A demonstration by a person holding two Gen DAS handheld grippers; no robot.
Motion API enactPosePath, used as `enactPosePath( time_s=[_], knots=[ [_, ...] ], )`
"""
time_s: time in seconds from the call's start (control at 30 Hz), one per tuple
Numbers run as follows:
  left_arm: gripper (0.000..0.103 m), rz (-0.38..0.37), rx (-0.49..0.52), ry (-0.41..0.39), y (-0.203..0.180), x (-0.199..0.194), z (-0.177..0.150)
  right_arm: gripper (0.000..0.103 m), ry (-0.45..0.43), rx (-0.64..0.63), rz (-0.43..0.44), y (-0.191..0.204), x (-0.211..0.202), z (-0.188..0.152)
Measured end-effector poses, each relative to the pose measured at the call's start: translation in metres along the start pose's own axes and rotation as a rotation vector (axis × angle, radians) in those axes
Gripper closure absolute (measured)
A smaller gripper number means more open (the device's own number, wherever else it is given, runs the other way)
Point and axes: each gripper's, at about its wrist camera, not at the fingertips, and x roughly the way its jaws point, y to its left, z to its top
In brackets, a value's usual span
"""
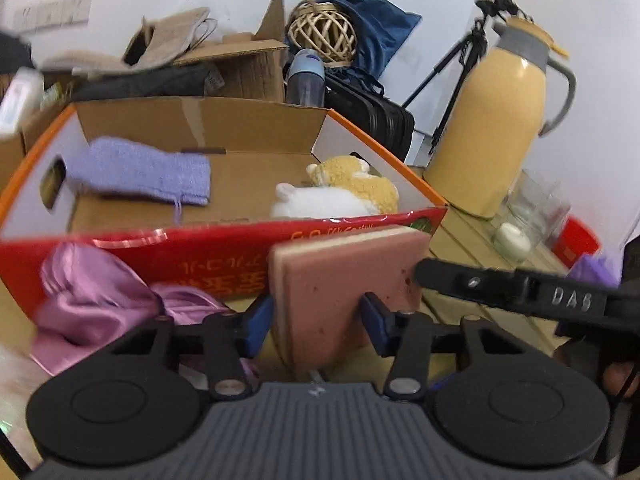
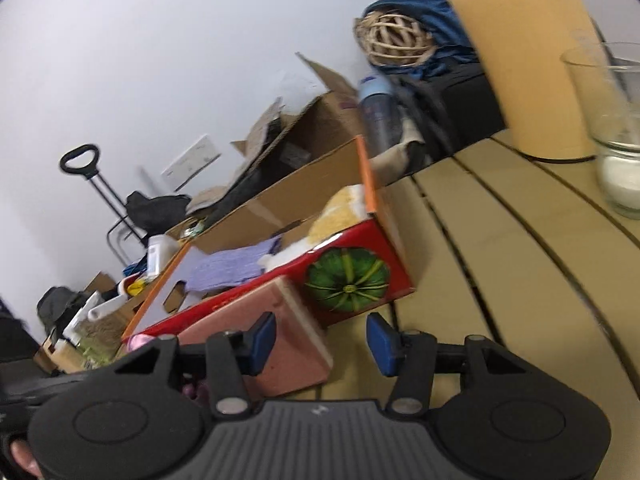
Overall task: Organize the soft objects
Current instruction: 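Grasp the pink sponge block with both tools together, then lower the pink sponge into the cardboard box and open both tools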
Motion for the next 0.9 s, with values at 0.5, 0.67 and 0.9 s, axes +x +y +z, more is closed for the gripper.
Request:
enactPosePath(
  time_s=[0.5,0.67,0.9],
  knots=[
    [0.069,-0.084,-0.112,-0.165,-0.01,-0.107,-0.022,0.079,-0.015,-0.052,0.167,0.041,-0.054,-0.005],
    [0.071,-0.068,-0.115,-0.201,-0.017,-0.141,-0.029,0.08,-0.02,-0.056,0.172,0.068,-0.092,-0.019],
    [0.071,0.002,-0.179,-0.202,0.027,-0.129,0.05,0.08,0.034,-0.061,0.188,0.105,-0.043,0.047]
  ],
)
